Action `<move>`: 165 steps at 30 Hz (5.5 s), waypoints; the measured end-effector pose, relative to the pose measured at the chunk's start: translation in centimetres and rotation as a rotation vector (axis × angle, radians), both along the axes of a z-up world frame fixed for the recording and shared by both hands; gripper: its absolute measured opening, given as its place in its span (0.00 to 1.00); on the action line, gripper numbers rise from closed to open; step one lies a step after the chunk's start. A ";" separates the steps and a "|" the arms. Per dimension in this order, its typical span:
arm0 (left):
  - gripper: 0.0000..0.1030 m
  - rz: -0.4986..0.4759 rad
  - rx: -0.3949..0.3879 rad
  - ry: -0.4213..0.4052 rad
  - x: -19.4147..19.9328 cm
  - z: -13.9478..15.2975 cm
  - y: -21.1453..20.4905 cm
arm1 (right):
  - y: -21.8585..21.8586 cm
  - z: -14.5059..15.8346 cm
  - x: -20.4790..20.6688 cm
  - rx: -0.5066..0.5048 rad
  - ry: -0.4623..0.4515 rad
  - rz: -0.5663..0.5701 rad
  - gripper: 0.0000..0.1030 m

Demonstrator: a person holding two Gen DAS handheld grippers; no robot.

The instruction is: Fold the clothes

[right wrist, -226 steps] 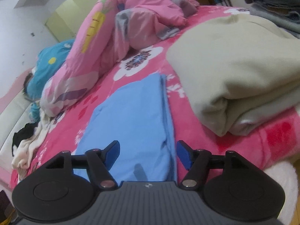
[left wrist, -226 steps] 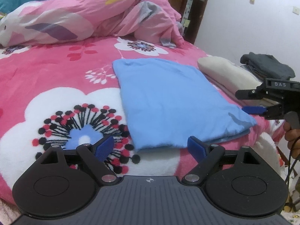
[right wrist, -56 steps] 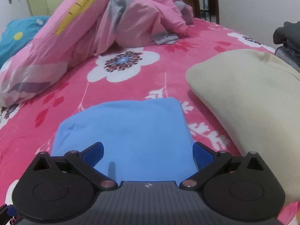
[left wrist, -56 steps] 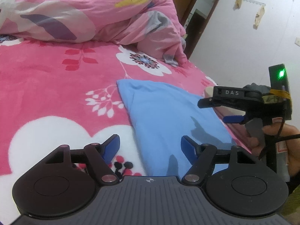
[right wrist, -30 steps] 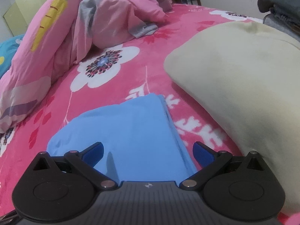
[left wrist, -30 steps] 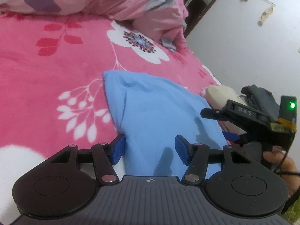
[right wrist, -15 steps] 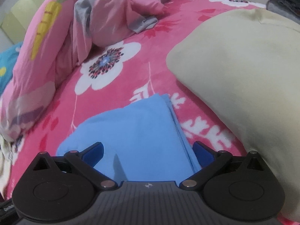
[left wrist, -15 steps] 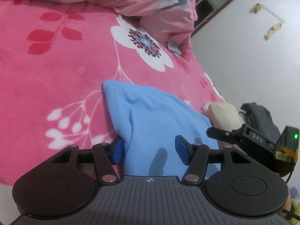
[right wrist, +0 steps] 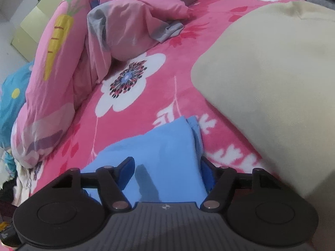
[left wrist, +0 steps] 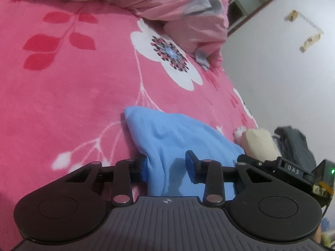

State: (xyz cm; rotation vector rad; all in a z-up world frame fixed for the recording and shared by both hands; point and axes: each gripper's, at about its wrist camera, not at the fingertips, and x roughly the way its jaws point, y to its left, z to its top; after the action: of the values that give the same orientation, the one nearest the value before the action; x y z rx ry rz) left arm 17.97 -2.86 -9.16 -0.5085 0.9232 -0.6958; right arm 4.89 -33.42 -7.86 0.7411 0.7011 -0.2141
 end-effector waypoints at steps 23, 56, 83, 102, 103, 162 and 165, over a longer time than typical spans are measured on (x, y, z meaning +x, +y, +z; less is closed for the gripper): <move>0.04 0.090 0.081 -0.237 -3.3 3.8 -1.8 | 1.8 2.8 -1.0 -0.143 -0.196 0.145 0.12; 0.02 0.016 -0.164 -0.740 -22.1 20.6 -4.8 | 3.1 20.3 -23.3 -0.581 -0.713 0.088 0.12; 0.02 -0.130 -0.273 -0.793 -22.0 23.0 -13.0 | -3.3 24.3 -28.0 -0.669 -0.774 -0.008 0.12; 0.02 0.239 -0.007 -0.457 -13.9 15.0 6.1 | 9.8 14.5 -5.6 -0.196 -0.568 0.451 0.12; 0.02 0.250 0.003 -0.414 -12.4 14.0 6.8 | 10.1 13.3 -3.3 -0.155 -0.527 0.467 0.12; 0.38 0.130 -0.303 0.158 -19.2 -1.7 12.9 | -0.4 -2.7 -11.6 0.405 -0.099 0.216 0.51; 0.38 0.083 -0.319 0.110 -19.3 -1.2 12.6 | 0.1 -2.9 -10.9 0.440 -0.064 0.276 0.51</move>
State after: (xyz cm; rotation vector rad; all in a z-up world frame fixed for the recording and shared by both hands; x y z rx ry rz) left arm -1.32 9.74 -10.37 -0.8700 0.8918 -0.7498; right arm -6.04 -33.37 -10.72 1.0523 0.7907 0.2233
